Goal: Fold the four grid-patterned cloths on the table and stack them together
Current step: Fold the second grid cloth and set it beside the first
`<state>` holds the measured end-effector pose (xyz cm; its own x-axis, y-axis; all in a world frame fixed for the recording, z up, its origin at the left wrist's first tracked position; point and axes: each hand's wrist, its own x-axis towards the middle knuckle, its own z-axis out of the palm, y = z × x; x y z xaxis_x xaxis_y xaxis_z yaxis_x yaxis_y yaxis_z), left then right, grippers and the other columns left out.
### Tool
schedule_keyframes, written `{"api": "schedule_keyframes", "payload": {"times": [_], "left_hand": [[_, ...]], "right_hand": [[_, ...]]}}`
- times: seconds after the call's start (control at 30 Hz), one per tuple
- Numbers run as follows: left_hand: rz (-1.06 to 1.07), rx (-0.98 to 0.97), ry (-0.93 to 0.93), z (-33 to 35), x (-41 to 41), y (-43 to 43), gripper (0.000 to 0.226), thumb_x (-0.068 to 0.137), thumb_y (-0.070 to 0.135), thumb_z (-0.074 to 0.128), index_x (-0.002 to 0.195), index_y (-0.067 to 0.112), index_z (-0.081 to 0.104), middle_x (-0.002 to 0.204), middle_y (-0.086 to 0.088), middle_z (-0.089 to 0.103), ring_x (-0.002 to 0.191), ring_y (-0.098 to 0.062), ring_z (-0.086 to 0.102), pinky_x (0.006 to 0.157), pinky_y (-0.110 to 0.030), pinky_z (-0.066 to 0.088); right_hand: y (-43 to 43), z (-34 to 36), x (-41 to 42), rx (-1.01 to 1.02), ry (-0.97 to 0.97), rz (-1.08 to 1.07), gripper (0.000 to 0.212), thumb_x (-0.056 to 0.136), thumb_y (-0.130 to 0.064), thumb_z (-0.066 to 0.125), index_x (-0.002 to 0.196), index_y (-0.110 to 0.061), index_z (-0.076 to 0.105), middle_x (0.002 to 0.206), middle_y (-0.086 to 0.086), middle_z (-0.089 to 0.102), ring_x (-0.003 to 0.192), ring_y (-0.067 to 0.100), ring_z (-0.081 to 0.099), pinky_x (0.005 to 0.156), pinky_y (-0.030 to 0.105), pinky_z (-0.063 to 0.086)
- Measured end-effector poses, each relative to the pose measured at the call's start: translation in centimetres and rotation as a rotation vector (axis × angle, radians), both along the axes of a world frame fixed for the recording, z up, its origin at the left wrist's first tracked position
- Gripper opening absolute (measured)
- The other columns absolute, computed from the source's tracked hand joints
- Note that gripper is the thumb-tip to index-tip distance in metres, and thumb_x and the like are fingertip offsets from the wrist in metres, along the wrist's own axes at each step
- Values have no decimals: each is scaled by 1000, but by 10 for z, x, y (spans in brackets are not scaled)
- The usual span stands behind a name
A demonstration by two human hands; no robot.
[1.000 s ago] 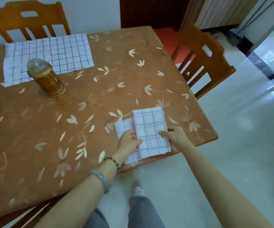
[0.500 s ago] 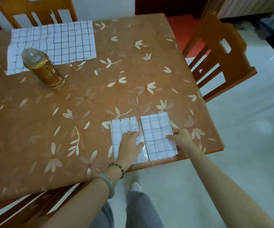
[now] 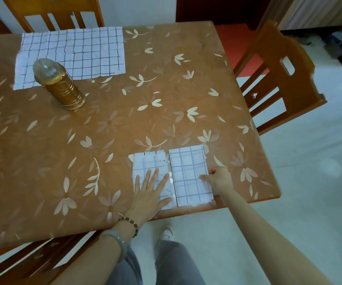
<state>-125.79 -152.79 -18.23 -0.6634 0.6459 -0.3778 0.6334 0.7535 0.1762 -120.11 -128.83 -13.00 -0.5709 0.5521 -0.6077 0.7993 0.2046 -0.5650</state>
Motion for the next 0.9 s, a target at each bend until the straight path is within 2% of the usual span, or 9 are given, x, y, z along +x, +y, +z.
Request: {"api": "schedule_keyframes", "payload": {"times": [0.1, 0.23, 0.3, 0.37, 0.47, 0.53, 0.73, 0.83, 0.9], "left_hand": [[-4, -9, 11, -3, -2, -8, 73, 91, 70, 7, 152, 30, -2, 150, -13, 39, 136, -36, 39, 109, -58, 18], [-25, -58, 30, -6, -3, -16, 75, 91, 71, 11, 151, 27, 19, 151, -11, 39, 137, -35, 37, 109, -61, 26], [-45, -48, 46, -5, -2, -17, 74, 91, 71, 12, 149, 26, 23, 152, -11, 36, 139, -35, 34, 112, -61, 17], [-57, -19, 63, -1, -2, -15, 73, 92, 70, 13, 150, 27, 22, 153, -12, 33, 140, -35, 31, 109, -58, 11], [-62, 20, 82, 5, -1, -9, 70, 93, 68, 15, 151, 28, 22, 154, -11, 32, 141, -35, 29, 109, -56, 9], [-77, 13, 83, 4, 1, -5, 69, 93, 68, 15, 150, 30, 23, 155, -11, 30, 142, -34, 27, 110, -57, 10], [-80, -74, -12, -3, 3, -4, 70, 92, 70, 12, 149, 31, 25, 153, -11, 35, 139, -35, 34, 109, -62, 18], [-87, -69, -60, 6, 0, -1, 72, 92, 69, 8, 146, 28, 34, 148, -13, 43, 138, -34, 37, 108, -56, 16], [-96, -1, -48, 26, -9, 2, 75, 91, 70, 6, 148, 28, 32, 152, -12, 36, 144, -31, 25, 116, -50, 6]], "right_hand": [[-11, 3, -2, -67, 25, -37, 45, 78, 1, 67, 49, -14, 35, 45, -7, 38, 38, 4, 41, 35, 12, 26], [-20, 5, -2, -65, 57, -42, 48, 79, 3, 65, 48, -14, 32, 36, -11, 38, 36, 5, 38, 33, 9, 27], [-21, 1, -2, -18, 52, -13, 36, 77, -4, 69, 54, -12, 42, 52, -6, 46, 51, 11, 46, 42, 10, 33], [-22, 0, -2, 108, 52, 73, 18, 76, -17, 71, 83, -10, 56, 80, 1, 58, 78, 20, 56, 64, 24, 46], [-26, -11, -1, 649, 136, 478, 45, 82, -35, 58, 119, -9, 55, 109, 13, 57, 97, 31, 54, 79, 38, 45], [-35, -18, -1, 754, 108, 736, 53, 87, -44, 40, 127, -13, 56, 125, 18, 57, 110, 38, 56, 87, 46, 48], [-49, -34, 7, 622, -139, 966, 69, 93, -53, 7, 144, -18, 37, 149, 19, 35, 135, 39, 36, 106, 52, 33], [-50, -20, -2, 602, -139, 957, 63, 91, -51, 18, 148, -23, 22, 157, 14, 12, 144, 34, 10, 114, 47, 12], [-52, -1, -16, 569, -119, 868, 57, 94, -44, 38, 146, -24, 26, 157, 11, 11, 144, 32, 8, 114, 45, 12]]}}
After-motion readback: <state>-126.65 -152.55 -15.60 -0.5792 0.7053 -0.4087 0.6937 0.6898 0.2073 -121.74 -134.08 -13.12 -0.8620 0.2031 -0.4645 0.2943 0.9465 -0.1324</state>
